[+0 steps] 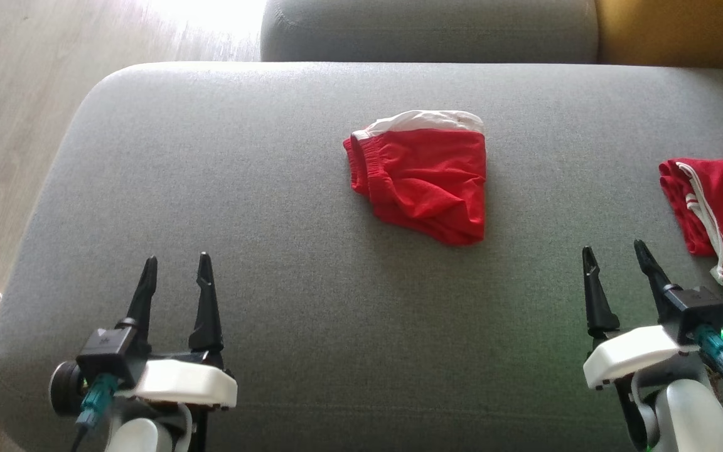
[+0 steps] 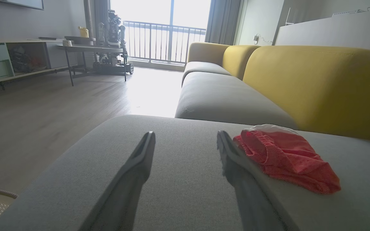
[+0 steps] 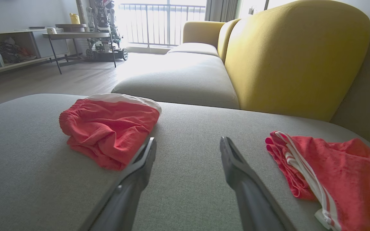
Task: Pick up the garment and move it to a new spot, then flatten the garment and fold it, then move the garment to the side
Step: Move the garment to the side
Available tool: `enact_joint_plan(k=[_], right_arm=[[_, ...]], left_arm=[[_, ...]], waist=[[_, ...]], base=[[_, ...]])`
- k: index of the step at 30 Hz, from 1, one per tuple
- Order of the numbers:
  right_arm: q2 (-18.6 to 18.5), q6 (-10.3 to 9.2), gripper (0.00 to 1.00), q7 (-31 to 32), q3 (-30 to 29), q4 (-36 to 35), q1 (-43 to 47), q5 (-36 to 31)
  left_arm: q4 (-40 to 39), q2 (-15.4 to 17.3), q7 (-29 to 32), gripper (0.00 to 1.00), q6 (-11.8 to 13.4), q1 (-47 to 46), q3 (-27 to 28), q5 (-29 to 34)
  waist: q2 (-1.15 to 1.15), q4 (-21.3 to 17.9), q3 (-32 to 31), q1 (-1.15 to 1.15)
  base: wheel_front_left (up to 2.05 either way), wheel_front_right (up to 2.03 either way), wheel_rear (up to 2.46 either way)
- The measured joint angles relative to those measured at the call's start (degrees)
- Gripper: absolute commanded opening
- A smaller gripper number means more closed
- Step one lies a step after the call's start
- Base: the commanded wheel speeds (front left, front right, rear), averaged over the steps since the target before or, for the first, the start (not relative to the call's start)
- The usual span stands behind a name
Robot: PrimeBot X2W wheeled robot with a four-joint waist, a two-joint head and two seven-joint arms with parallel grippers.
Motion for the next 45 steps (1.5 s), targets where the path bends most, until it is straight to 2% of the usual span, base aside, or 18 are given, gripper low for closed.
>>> enact_joint_plan(k=[19,24,27,32,38,45], right_arm=[[0.0,0.0,1.0,-0.1,-1.14,-0.43,-0.34,-0.24],[0.0,0.0,1.0,2.59,0.89,-1.34,-4.24,-0.22],[-0.38,0.0,1.0,6.12,3.55,-0.32,-9.32,2.9],[-2.48,0.0,1.0,14.03,5.78,4.79,-18.35,11.91],[-3.71,-0.01,1.0,23.39,3.98,15.22,-27.16,22.94],[-7.4,-0.01,1.0,26.85,5.02,25.86,-32.88,25.99]], left_arm=[[-0.05,0.0,0.0,1.0,-0.03,-0.19,-0.46,0.0],[-0.07,0.0,0.0,1.0,0.09,-0.83,-1.33,-0.07],[-0.03,0.0,0.0,1.0,0.07,-2.14,-1.54,-0.07],[-0.04,0.0,0.0,1.0,0.08,-4.31,-2.74,-0.07],[0.26,-0.02,0.0,1.0,0.45,-6.27,-5.13,-0.8],[0.76,-0.04,0.0,1.0,1.38,-6.59,-6.56,-1.76]], waist=[[0.0,0.41,2.26,0.0],[0.0,1.52,4.66,0.0],[0.0,2.2,6.42,0.0],[0.0,3.78,9.06,0.0],[0.0,6.71,11.63,0.0],[0.0,10.8,13.88,0.0]], base=[[0.0,0.0,0.0],[0.0,0.0,0.0],[0.0,0.0,0.0],[0.0,0.0,0.0],[0.0,0.0,0.0],[0.0,0.0,0.0]])
